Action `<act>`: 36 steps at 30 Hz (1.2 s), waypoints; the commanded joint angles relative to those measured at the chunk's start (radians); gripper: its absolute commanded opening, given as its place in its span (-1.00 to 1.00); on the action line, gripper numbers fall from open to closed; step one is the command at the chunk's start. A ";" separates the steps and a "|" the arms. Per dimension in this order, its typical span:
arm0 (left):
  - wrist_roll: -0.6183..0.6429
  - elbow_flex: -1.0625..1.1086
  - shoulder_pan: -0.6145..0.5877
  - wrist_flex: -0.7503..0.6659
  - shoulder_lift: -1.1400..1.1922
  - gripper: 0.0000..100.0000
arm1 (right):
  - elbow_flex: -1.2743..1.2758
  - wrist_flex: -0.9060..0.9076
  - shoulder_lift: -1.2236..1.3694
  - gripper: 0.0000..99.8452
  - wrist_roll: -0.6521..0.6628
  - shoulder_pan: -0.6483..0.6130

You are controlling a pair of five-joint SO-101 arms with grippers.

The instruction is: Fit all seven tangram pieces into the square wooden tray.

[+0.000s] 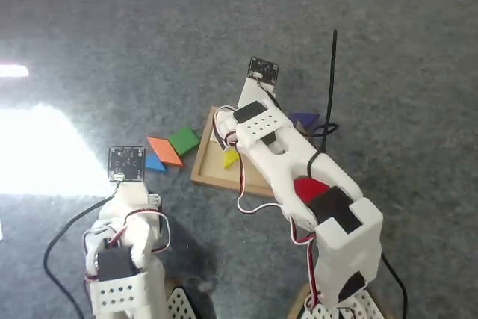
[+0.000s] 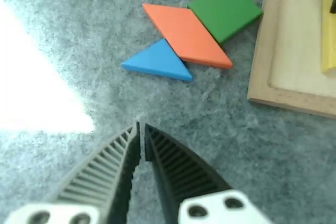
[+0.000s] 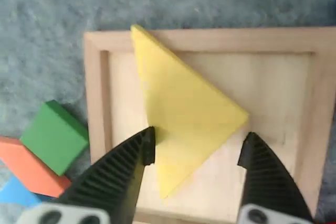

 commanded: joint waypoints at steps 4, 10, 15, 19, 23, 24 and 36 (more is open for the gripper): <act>0.002 -0.013 -0.006 0.003 -0.018 -0.97 | -0.041 0.042 -0.077 -0.46 0.068 0.039; 0.002 -0.013 -0.006 0.003 -0.018 -0.97 | -0.040 0.077 -0.219 -0.46 0.114 0.153; 0.002 -0.013 -0.006 0.003 -0.018 -0.97 | -0.015 0.088 -0.277 -0.46 0.153 0.168; 0.002 -0.013 -0.006 0.003 -0.018 -0.97 | 0.038 -0.038 -0.213 -0.46 0.155 0.173; 0.002 -0.013 -0.006 0.003 -0.018 -0.97 | 0.040 -0.127 -0.117 -0.46 0.178 0.162; 0.002 -0.013 -0.006 0.003 -0.018 -0.97 | 0.037 -0.137 -0.101 -0.46 0.187 0.148; 0.002 -0.013 -0.006 0.003 -0.018 -0.97 | -0.032 -0.139 0.002 -0.46 0.195 -0.033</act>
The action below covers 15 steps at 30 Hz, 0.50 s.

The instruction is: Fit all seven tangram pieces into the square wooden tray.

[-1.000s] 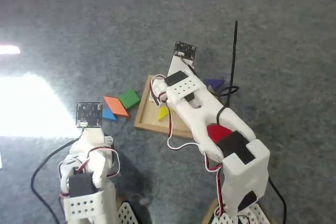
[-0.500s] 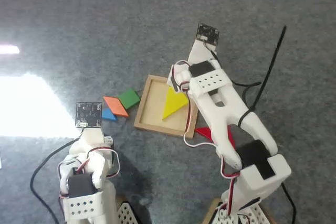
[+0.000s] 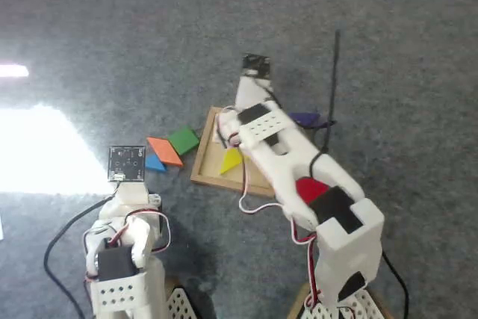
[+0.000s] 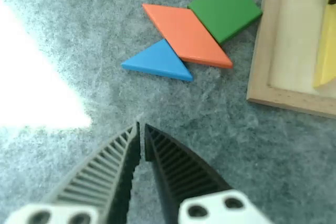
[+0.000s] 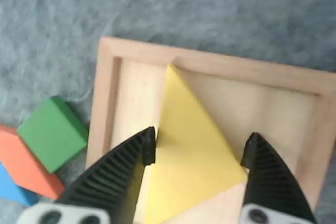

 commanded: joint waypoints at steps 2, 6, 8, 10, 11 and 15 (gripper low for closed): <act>0.002 -0.013 -0.006 0.003 -0.018 -0.97 | -0.077 -0.019 0.022 -0.46 0.015 -0.036; 0.002 -0.013 -0.006 0.003 -0.018 -0.97 | -0.081 -0.016 -0.001 -0.46 0.015 -0.039; 0.002 -0.013 -0.006 0.003 -0.018 -0.97 | -0.075 -0.012 -0.031 -0.46 0.014 -0.042; 0.002 -0.013 -0.006 0.003 -0.018 -0.97 | -0.075 0.004 -0.059 -0.46 0.014 -0.051; 0.002 -0.013 -0.006 0.003 -0.018 -0.97 | -0.074 0.010 -0.067 -0.46 0.014 -0.054; 0.002 -0.013 -0.006 0.003 -0.018 -0.97 | -0.041 -0.012 -0.067 -0.46 0.017 -0.056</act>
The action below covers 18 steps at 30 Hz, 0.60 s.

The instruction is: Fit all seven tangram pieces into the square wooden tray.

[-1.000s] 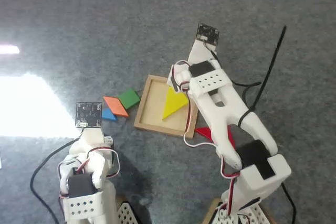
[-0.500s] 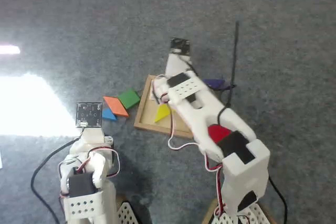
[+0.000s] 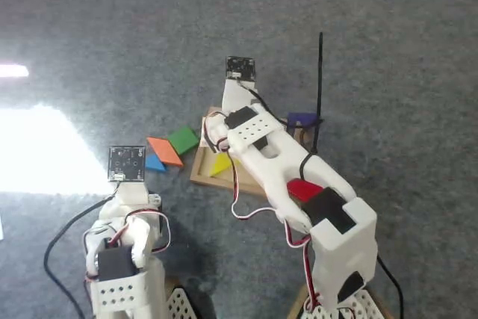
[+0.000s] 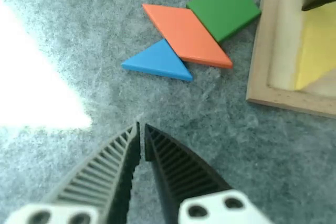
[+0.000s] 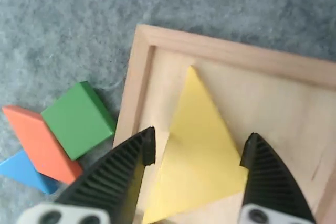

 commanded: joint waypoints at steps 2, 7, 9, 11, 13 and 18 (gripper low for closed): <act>0.002 -0.013 -0.006 0.003 -0.018 -0.97 | 0.017 0.008 -0.108 -0.46 0.034 0.031; 0.002 -0.013 -0.006 0.003 -0.018 -0.97 | 0.132 0.018 -0.329 -0.46 0.069 0.134; 0.002 -0.013 -0.006 0.003 -0.018 -0.97 | 0.207 0.018 -0.437 -0.46 0.074 0.151; 0.002 -0.013 -0.006 0.003 -0.018 -0.97 | 0.279 0.033 -0.522 -0.47 0.092 0.166; 0.002 -0.013 -0.006 0.003 -0.018 -0.97 | 0.353 0.045 -0.573 -0.52 0.095 0.180; 0.002 -0.013 -0.005 0.003 -0.018 -0.97 | 0.407 -0.039 -0.573 -0.86 0.101 0.197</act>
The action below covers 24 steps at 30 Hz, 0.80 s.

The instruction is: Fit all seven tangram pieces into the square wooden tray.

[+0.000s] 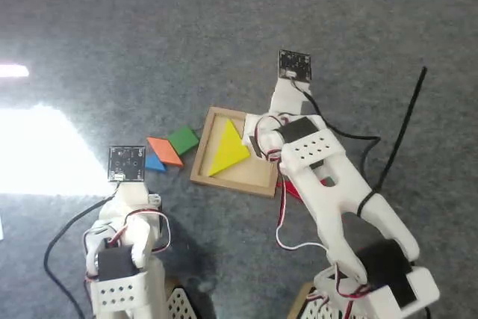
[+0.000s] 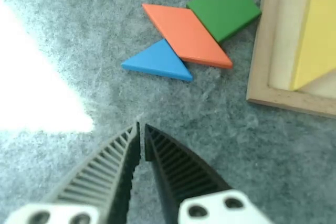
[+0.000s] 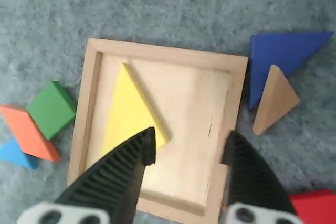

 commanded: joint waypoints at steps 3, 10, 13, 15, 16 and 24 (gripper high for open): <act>0.002 -0.013 -0.006 0.003 -0.018 -0.97 | -0.006 -0.054 -0.021 -0.91 0.061 0.001; 0.002 -0.013 -0.006 0.003 -0.018 -0.97 | -0.006 -0.097 0.142 -0.98 0.077 -0.048; 0.002 -0.013 -0.006 0.003 -0.018 -0.97 | -0.008 -0.094 0.180 -0.98 0.077 -0.038; 0.002 -0.013 -0.006 0.003 -0.018 -0.97 | -0.006 -0.090 0.182 -0.98 0.077 -0.030; 0.002 -0.013 -0.006 0.003 -0.018 -0.97 | -0.006 -0.082 0.183 -0.98 0.077 -0.028; 0.002 -0.013 -0.006 0.003 -0.018 -0.97 | -0.011 -0.119 0.194 -0.98 0.083 -0.067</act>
